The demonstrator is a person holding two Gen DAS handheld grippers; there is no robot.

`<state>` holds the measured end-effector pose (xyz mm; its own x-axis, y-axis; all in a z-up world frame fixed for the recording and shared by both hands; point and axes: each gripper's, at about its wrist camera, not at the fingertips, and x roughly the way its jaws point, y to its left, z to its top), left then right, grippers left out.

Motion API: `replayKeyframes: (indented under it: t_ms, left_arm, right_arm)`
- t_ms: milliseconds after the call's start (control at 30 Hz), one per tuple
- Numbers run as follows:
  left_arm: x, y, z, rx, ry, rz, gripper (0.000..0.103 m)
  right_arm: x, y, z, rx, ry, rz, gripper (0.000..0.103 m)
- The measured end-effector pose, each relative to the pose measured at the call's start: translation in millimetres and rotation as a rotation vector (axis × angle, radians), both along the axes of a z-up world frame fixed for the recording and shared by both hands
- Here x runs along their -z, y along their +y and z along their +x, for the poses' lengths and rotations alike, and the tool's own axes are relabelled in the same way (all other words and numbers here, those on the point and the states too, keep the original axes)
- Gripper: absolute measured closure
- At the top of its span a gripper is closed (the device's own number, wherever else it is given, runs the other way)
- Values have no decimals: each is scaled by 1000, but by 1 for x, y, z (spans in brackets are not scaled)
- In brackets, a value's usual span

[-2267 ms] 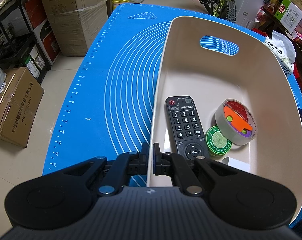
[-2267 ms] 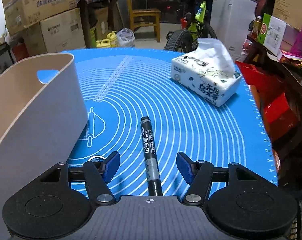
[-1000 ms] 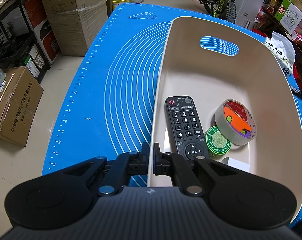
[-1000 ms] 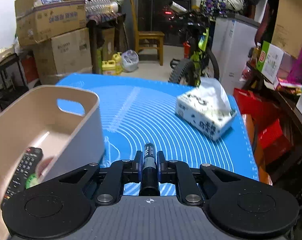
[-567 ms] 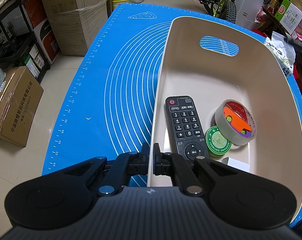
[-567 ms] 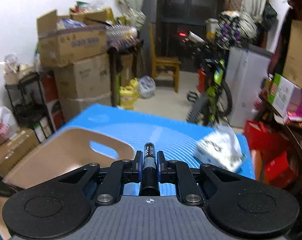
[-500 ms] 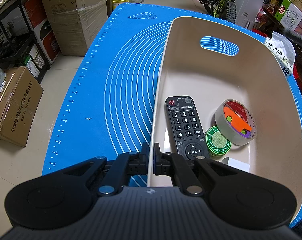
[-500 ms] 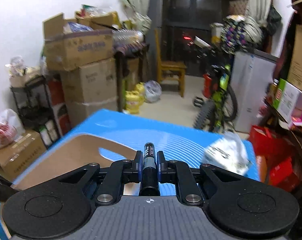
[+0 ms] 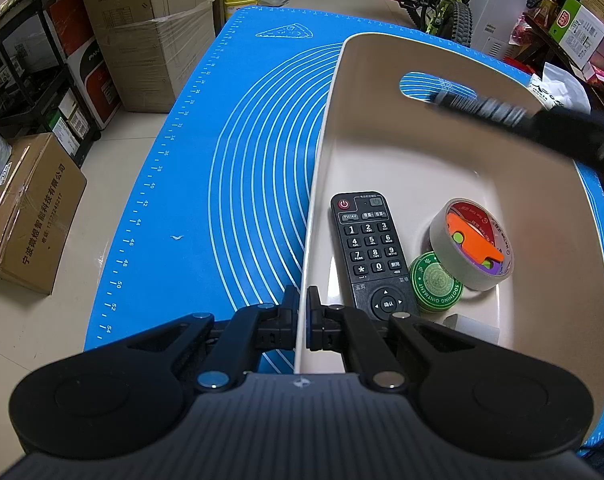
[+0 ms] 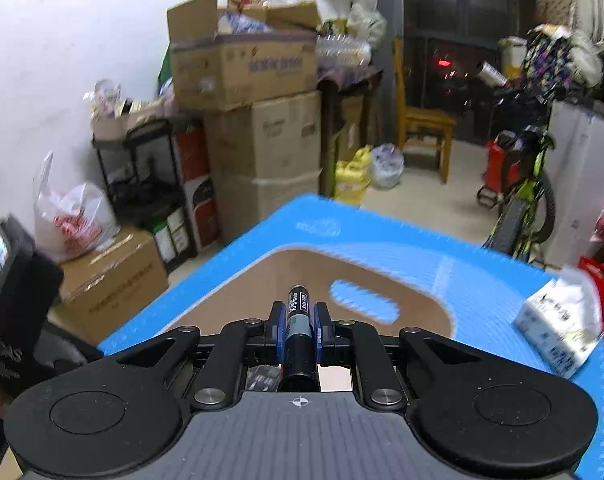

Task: Organize rigid objects
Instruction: 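Carry the marker toward the basket with the right gripper, then move the open right gripper back to the silver key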

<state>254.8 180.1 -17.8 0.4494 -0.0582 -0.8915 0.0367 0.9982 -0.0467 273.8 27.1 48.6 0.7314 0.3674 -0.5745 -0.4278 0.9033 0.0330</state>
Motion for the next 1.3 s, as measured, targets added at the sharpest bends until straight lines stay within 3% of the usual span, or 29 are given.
replayKeyframes:
  t_ms: [433, 467, 567, 967, 1300]
  left_arm:
    - [0, 0, 0, 0, 0, 0, 98]
    - [0, 0, 0, 0, 0, 1, 98]
    - [0, 0, 0, 0, 0, 1, 98]
    - [-1, 0, 0, -1, 0, -3, 98]
    - [-1, 0, 1, -1, -1, -3, 98]
  right_arm:
    - [55, 15, 6, -26, 225, -68, 78]
    - [55, 12, 5, -23, 220, -61, 65]
    - [47, 6, -1, -17, 168, -46, 45]
    - [15, -50, -14, 112, -7, 21, 42]
    - [35, -120, -15, 305, -19, 38, 37]
